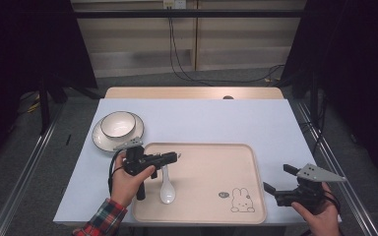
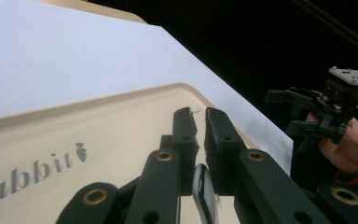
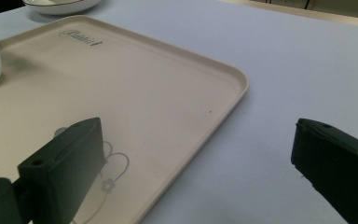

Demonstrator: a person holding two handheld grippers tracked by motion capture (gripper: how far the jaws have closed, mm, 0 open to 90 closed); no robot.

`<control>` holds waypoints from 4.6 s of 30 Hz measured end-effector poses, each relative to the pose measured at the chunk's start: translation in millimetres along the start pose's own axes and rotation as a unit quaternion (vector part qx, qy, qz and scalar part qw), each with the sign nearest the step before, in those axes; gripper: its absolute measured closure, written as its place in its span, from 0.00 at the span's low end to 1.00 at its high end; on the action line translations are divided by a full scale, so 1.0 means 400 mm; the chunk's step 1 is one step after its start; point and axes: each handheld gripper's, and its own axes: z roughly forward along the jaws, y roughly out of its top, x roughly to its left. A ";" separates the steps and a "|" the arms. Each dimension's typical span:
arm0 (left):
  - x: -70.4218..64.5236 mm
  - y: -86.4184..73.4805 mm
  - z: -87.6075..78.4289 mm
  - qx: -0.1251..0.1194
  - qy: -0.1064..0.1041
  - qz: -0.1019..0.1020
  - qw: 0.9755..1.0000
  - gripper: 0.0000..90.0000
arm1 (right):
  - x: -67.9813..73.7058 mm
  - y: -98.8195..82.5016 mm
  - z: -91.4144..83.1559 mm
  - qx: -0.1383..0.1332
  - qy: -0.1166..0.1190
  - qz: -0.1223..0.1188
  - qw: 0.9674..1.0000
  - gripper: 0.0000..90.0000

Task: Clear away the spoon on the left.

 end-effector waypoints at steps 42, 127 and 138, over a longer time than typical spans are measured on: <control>0.059 -0.020 0.046 0.012 0.054 0.012 0.998 0.87 | 0.004 0.002 0.001 0.000 0.003 -0.006 1.000 0.03; 0.060 0.039 -0.105 -0.040 0.134 0.119 0.983 0.01 | -0.006 0.002 -0.005 -0.001 -0.003 -0.011 1.000 0.03; 0.077 0.034 -0.154 -0.051 0.142 0.123 0.981 0.02 | -0.011 0.003 -0.012 -0.008 -0.011 -0.010 1.000 0.03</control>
